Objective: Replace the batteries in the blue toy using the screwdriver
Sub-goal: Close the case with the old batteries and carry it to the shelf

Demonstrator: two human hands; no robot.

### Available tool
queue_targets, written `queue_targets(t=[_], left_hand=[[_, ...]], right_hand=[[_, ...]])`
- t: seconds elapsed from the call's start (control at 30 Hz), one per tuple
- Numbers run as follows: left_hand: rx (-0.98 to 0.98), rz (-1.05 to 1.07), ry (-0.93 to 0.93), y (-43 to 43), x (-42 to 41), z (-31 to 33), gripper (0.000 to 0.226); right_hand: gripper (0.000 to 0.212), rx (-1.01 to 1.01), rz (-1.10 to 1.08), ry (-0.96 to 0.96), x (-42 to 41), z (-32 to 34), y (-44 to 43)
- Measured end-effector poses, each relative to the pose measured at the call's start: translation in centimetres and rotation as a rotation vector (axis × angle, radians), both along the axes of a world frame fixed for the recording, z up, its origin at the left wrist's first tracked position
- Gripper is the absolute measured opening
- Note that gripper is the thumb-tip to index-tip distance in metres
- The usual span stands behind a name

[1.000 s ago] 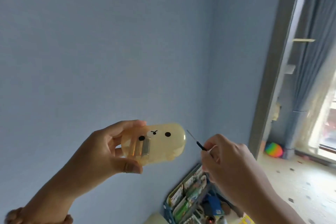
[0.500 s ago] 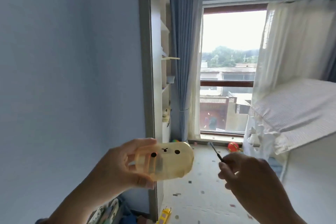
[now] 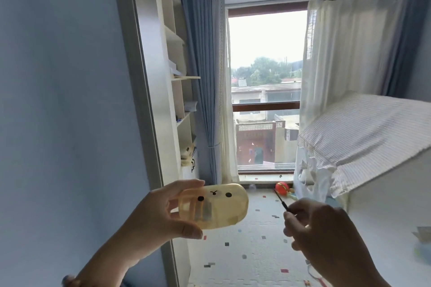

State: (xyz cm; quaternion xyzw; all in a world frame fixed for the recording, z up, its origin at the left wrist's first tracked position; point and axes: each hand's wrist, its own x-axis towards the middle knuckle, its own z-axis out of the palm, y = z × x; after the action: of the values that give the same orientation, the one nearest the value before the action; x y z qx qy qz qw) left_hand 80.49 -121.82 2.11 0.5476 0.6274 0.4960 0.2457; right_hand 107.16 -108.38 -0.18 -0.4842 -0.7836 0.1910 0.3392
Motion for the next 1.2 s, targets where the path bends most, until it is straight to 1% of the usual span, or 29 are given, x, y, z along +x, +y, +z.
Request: queue_targets(t=[0.1, 0.2, 0.33, 0.47, 0.67, 0.83, 0.97, 1.13, 1.2], left_hand=[[-0.007, -0.011, 0.007, 4.2, -2.0, -0.1, 0.087], [-0.002, -0.03, 0.005, 9.2, -4.8, -0.6, 0.084], [-0.008, -0.069, -0.029, 16.5, -9.2, -1.1, 0.085], [-0.012, -0.075, -0.043, 24.3, -13.5, -0.9, 0.085], [-0.026, -0.116, -0.035, 36.4, -17.5, -1.1, 0.085], [-0.043, -0.061, -0.01, 46.3, -20.0, -2.4, 0.083], [-0.032, -0.026, -0.004, 54.2, -21.3, -1.8, 0.079], [0.006, -0.003, 0.008, 63.7, -23.7, -1.2, 0.084], [0.02, 0.001, -0.005, 67.3, -25.2, -1.5, 0.086]], right_hand=[[0.019, -0.013, -0.004, 0.0, -2.2, -0.3, 3.9], [0.022, 0.003, -0.014, 0.011, -4.9, -0.9, 8.4], [0.012, -0.015, -0.028, -0.007, -8.7, -1.2, 14.9], [0.018, 0.001, -0.062, -0.021, -12.2, -0.9, 21.5], [0.019, 0.021, -0.102, -0.031, -15.7, -1.1, 32.5], [0.016, 0.035, -0.096, -0.028, -18.6, -1.6, 43.0], [0.02, 0.025, -0.061, -0.016, -20.3, -0.7, 51.5], [0.028, 0.048, -0.042, -0.045, -22.7, 0.2, 62.3], [0.026, 0.06, -0.045, -0.073, -24.0, 0.3, 66.3]])
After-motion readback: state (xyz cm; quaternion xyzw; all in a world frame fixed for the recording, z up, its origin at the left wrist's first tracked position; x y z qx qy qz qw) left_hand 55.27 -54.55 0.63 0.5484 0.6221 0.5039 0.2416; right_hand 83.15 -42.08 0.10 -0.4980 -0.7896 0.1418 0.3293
